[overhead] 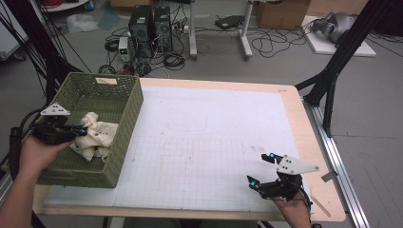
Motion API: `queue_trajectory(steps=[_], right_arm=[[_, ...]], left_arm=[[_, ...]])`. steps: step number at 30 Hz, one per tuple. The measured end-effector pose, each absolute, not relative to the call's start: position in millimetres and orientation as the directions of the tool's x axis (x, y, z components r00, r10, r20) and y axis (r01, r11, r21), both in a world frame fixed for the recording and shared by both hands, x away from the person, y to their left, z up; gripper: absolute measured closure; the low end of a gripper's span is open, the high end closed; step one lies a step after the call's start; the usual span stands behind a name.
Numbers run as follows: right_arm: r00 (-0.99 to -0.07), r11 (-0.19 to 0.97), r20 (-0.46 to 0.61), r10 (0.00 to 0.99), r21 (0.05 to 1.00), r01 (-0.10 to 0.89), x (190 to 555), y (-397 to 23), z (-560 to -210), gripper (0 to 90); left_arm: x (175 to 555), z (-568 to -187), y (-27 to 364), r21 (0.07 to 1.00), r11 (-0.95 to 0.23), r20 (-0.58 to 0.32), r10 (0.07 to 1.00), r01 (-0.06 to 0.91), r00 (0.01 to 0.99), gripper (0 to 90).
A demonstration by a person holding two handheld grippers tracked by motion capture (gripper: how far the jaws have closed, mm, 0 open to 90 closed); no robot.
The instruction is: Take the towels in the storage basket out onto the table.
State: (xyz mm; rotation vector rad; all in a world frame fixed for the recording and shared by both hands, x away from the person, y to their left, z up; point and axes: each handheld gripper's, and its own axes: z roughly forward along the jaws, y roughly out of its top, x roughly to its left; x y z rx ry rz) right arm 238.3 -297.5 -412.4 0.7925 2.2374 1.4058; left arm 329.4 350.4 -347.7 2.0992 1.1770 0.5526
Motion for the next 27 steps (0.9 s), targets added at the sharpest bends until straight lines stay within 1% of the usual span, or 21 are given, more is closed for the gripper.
queue_trajectory(steps=[7,15,23,27], right_arm=[[-0.77,0.342,-0.021,0.638,0.903,0.259,239,-297,-413,8.9],[-0.769,0.341,-0.02,0.638,0.904,0.259,239,-297,-413,8.9],[-0.773,0.344,-0.03,0.634,0.906,0.247,240,-296,-413,8.9],[-0.77,0.342,-0.02,0.637,0.903,0.26,241,-295,-413,9.0]], left_arm=[[327,-340,351,0.749,-0.354,0.029,0.862,0.56,0.506,84.2],[319,-333,358,0.799,-0.291,-0.012,0.868,0.527,0.497,84.3],[312,-328,365,0.826,-0.253,-0.029,0.874,0.504,0.485,84.5],[309,-323,366,0.842,-0.233,-0.043,0.87,0.487,0.491,84.5]])
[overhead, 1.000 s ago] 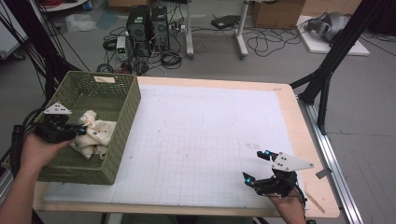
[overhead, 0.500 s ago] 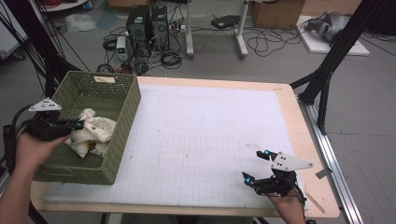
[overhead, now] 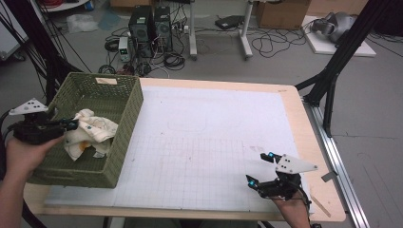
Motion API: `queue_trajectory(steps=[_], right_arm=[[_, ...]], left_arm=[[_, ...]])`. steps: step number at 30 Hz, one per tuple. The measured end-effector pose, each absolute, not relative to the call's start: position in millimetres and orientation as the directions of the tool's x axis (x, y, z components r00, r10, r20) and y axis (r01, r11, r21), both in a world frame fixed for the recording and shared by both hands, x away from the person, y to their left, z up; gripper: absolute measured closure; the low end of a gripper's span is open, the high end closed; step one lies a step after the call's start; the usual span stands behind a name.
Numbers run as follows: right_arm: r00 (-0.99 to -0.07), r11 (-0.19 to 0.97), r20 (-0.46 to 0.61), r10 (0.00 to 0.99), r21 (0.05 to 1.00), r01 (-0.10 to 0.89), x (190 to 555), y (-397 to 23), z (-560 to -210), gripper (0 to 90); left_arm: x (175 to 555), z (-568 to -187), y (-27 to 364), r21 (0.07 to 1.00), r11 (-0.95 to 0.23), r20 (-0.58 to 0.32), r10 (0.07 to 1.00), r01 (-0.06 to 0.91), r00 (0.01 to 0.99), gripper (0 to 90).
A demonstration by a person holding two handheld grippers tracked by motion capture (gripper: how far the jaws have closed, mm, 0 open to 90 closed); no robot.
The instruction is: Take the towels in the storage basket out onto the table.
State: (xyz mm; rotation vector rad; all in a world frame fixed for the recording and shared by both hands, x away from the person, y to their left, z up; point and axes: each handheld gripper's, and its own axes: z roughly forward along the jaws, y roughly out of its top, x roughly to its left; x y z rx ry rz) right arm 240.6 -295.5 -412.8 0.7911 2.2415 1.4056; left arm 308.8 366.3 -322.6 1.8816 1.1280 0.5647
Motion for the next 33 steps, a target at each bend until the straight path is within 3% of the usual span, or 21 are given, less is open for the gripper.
queue_trajectory(steps=[33], right_arm=[[-0.764,0.333,-0.022,0.645,0.908,0.256,243,-299,-412,9.0]], left_arm=[[291,-278,378,0.913,-0.167,-0.034,0.876,0.371,0.48,84.7]])
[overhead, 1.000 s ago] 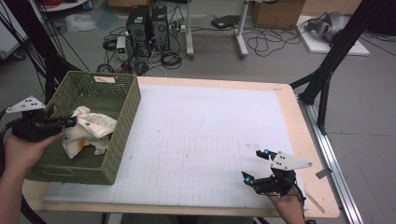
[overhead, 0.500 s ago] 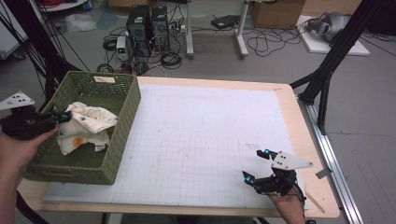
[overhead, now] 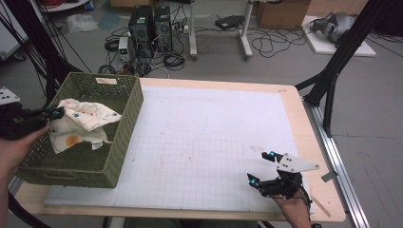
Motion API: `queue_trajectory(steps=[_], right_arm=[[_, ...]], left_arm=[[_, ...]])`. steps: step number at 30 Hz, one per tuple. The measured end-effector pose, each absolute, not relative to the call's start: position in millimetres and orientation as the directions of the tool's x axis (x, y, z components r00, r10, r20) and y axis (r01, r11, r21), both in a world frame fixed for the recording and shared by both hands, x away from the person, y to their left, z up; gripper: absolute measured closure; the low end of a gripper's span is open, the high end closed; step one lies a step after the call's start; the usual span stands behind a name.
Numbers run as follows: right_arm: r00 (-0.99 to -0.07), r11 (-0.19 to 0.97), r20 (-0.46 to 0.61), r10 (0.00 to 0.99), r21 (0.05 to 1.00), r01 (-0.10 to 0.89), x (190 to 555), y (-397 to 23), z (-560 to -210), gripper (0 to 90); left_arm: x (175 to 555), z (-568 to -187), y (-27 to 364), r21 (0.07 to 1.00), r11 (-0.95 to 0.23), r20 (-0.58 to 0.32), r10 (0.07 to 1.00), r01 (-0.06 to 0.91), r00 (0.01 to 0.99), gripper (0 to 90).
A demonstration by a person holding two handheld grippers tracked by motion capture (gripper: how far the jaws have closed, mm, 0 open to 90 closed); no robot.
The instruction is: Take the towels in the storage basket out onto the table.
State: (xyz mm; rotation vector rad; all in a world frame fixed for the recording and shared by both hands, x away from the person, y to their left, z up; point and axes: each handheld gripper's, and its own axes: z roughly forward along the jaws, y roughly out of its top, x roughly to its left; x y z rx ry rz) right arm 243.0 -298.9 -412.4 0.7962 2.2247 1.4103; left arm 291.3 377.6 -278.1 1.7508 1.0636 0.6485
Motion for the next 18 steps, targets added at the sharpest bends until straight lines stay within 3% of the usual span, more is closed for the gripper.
queue_trajectory(steps=[18], right_arm=[[-0.765,0.33,-0.024,0.644,0.91,0.25,243,-299,-412,8.9]], left_arm=[[284,-252,382,0.934,-0.153,-0.019,0.88,0.322,0.474,84.7]])
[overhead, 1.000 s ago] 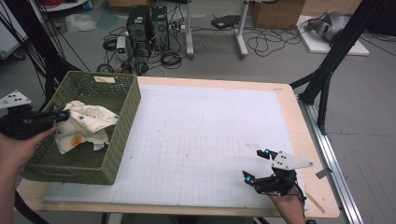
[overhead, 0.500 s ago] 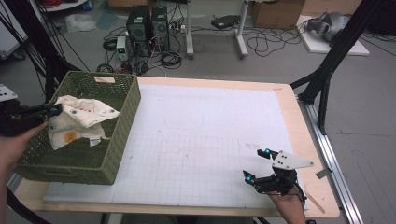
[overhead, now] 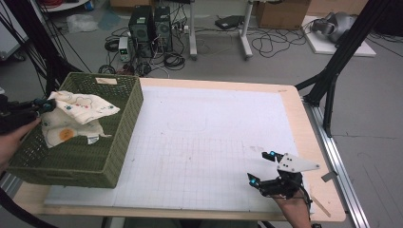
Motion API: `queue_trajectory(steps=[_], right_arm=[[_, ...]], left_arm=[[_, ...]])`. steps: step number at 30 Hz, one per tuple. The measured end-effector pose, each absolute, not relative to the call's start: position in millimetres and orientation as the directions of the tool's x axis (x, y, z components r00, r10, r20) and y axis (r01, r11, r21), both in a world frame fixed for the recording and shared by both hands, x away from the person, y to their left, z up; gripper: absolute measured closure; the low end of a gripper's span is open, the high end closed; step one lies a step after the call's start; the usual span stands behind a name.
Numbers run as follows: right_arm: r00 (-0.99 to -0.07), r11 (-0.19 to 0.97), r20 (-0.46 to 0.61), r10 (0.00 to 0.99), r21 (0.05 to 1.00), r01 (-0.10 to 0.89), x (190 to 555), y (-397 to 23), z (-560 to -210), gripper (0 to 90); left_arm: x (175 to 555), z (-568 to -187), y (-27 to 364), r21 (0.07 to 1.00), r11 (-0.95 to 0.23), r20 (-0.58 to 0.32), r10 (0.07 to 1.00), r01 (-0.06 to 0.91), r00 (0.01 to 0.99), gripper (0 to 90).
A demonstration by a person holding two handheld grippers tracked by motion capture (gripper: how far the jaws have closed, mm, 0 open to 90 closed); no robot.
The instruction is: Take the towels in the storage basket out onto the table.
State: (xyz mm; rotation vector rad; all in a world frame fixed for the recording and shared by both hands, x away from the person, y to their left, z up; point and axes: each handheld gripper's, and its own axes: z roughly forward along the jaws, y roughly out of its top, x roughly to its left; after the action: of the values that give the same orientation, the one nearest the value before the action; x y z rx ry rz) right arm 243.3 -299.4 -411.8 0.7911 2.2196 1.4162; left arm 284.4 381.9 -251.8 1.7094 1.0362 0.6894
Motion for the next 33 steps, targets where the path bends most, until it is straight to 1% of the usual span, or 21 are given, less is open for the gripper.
queue_trajectory(steps=[15,26,33], right_arm=[[-0.763,0.328,-0.019,0.646,0.91,0.255,244,-299,-412,8.9],[-0.764,0.333,-0.025,0.644,0.909,0.251,244,-299,-412,8.9],[-0.766,0.332,-0.022,0.642,0.909,0.253,244,-299,-412,8.9]], left_arm=[[281,-238,379,0.948,-0.139,-0.024,0.866,0.287,0.499,84.7],[282,-228,368,0.957,-0.133,-0.027,0.846,0.26,0.533,84.7],[285,-223,353,0.957,-0.154,-0.014,0.823,0.247,0.567,84.7]])
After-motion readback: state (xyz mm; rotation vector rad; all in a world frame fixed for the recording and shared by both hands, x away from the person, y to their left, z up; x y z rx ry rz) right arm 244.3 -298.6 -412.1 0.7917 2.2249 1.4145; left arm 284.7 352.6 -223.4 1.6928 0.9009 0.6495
